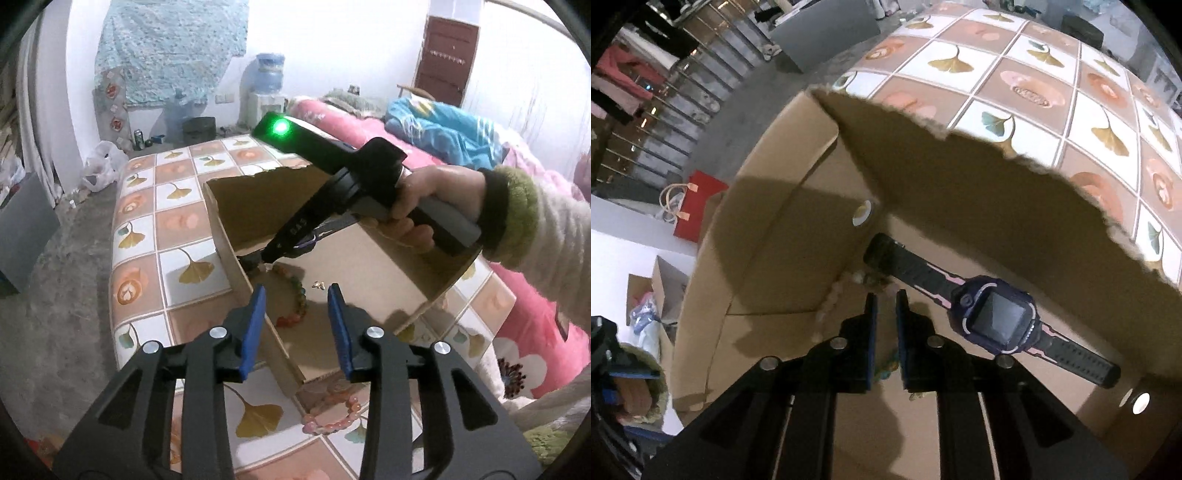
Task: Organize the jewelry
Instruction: 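Lower the bracelet into the box beside the watch and open both grippers, then withdraw both tools up out of the box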
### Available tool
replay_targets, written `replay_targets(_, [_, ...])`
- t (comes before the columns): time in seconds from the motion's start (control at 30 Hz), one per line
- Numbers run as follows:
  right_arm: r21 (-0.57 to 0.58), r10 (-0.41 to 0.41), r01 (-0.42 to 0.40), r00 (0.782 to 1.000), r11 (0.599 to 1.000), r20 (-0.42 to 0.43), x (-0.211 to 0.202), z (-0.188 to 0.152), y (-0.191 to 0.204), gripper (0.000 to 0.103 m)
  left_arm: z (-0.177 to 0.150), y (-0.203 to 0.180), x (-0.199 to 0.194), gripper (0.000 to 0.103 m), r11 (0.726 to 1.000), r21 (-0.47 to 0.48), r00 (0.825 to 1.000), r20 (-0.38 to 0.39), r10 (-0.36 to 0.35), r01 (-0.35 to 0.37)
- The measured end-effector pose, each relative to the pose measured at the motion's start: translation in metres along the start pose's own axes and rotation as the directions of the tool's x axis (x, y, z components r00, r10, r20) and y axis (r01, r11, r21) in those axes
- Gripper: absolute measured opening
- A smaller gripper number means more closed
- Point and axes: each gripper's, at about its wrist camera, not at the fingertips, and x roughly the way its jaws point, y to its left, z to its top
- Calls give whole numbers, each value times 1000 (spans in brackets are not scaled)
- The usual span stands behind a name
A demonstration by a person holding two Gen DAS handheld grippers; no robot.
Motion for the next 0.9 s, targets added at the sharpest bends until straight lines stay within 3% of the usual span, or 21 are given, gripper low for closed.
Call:
replay_targets(0.17, [27,9,-12,994,1000,107,-42,-18,-14,28,-8,4,-8,44,999,-48,999,44,-24,26])
replay_targets(0.27, [42,35,-46,973,998,230,-88,-44,-16,41,-10,4,-15,55,998,-53,997,78,-22,27])
replay_targets(0.37, [61,-10,-13,933,998,360,-137,-79,-19,48,-13,7,-18,64,998,-66,996,91,-17,23])
replay_targets(0.43, [121,-75,23,892,992,445,-166,-112,-32,56,-16,13,-14,70,994,-103,996,89,-17,26])
replay_targets(0.53, [280,-206,59,823,958,530,-194,-167,-63,61,-21,24,-5,75,982,-183,998,63,-29,41])
replay_targets(0.57, [343,-243,55,810,938,533,-195,-187,-75,61,-22,28,0,75,975,-213,998,48,-44,53])
replay_targets(0.73, [486,-227,-67,824,871,519,-174,-245,-111,61,-24,38,25,76,955,-290,998,-9,-66,61])
replay_targets(0.9, [503,-94,-226,840,834,534,-138,-265,-118,61,-31,41,41,76,920,-373,989,-37,-143,119])
